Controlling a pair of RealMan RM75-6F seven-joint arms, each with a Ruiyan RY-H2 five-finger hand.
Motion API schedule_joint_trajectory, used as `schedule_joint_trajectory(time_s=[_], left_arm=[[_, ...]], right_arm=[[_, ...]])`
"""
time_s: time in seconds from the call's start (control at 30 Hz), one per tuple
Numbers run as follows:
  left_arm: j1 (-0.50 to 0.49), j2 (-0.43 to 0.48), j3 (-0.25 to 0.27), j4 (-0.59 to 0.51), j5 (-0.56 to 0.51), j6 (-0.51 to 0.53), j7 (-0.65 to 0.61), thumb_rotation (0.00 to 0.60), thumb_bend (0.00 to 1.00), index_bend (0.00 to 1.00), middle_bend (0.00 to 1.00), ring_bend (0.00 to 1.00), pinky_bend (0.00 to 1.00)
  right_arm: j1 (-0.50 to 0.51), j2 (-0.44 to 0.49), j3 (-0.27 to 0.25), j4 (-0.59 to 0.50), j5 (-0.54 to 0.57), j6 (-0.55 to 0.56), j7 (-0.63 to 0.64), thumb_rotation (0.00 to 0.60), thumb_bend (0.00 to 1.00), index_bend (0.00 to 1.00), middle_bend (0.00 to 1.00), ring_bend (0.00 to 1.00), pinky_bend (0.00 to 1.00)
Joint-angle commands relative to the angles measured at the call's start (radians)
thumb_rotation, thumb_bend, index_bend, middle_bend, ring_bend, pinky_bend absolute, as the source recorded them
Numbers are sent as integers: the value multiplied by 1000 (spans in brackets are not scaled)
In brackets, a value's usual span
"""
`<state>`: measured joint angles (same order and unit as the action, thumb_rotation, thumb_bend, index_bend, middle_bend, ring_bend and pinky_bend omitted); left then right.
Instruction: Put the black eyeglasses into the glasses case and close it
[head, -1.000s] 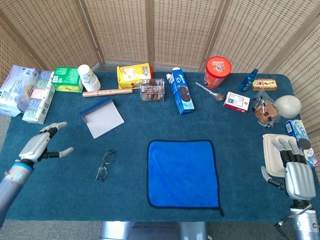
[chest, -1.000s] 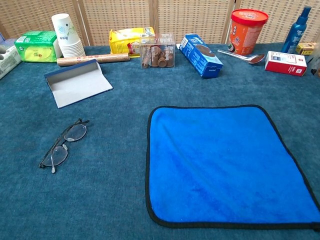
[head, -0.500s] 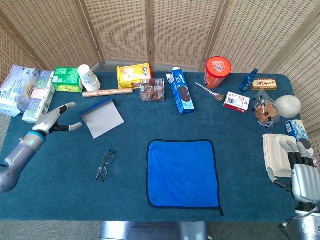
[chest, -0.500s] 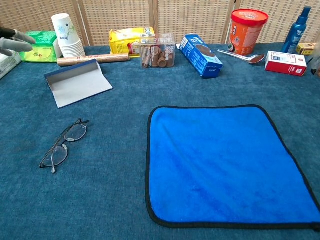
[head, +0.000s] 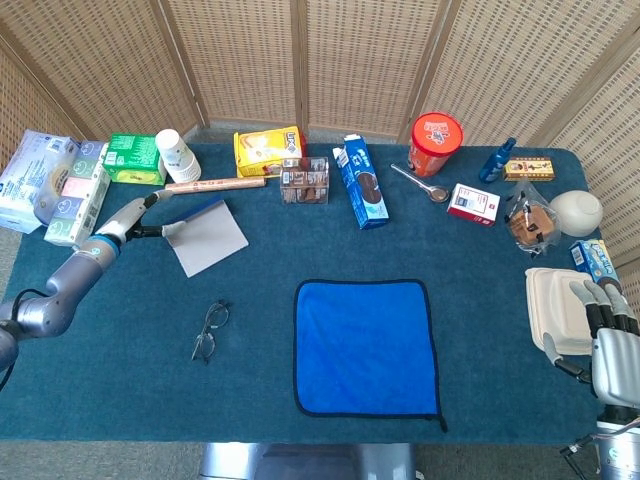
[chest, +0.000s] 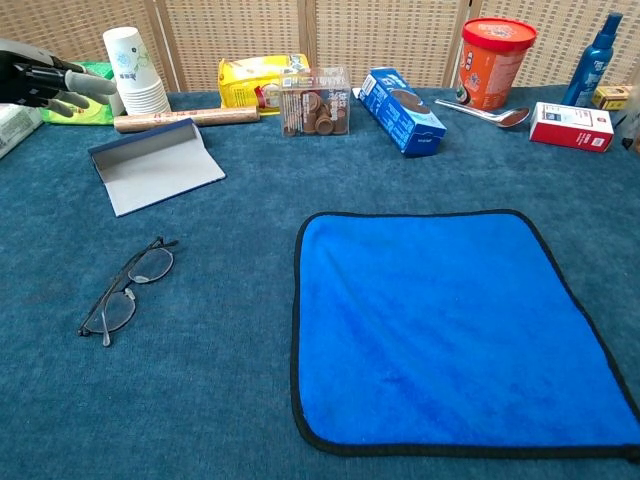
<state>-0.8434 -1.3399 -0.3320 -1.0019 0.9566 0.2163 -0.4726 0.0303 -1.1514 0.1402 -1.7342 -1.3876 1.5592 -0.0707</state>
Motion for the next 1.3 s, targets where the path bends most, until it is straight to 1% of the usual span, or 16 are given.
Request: schedule_joint_trajectory(time_s=[0.03,0.2,0.33,0.57,0.83,1.03,1.3], left_arm=[[-39,-64,-18,92,1,-52,-17,301,164,79,99,18,24],[-67,-130,-44,185,12,-91,-26,303,163,78,99,18,24],[-85,-178,-81,240,24,-131,-35,304,164,79,99,18,25],[-100,-229,-136,272,66,-175,-10,299,164,79,99,19,27],[-80,-230,-202,218,96,-213,30,303,163,79,98,19,33],[-46,-210,-253,132,108,-238,72,296,163,77,98,19,36],[-25,-204,-307,44,118,-266,135,300,163,78,99,19,35]], right_arm=[[0,-2,2,-5,6,-1,-11,454,348,150,118,30,147],[-2,-3,7,-17,18,3,-30,455,347,149,118,30,147],[-6,-1,10,-29,26,9,-40,453,348,150,118,30,148],[-13,0,10,-38,29,19,-46,454,348,149,118,30,147],[-20,-3,9,-36,21,30,-42,453,348,150,118,31,147],[-24,-6,10,-29,14,37,-31,453,347,149,118,30,148],[-33,-9,11,-23,5,53,-18,455,347,149,118,30,147]])
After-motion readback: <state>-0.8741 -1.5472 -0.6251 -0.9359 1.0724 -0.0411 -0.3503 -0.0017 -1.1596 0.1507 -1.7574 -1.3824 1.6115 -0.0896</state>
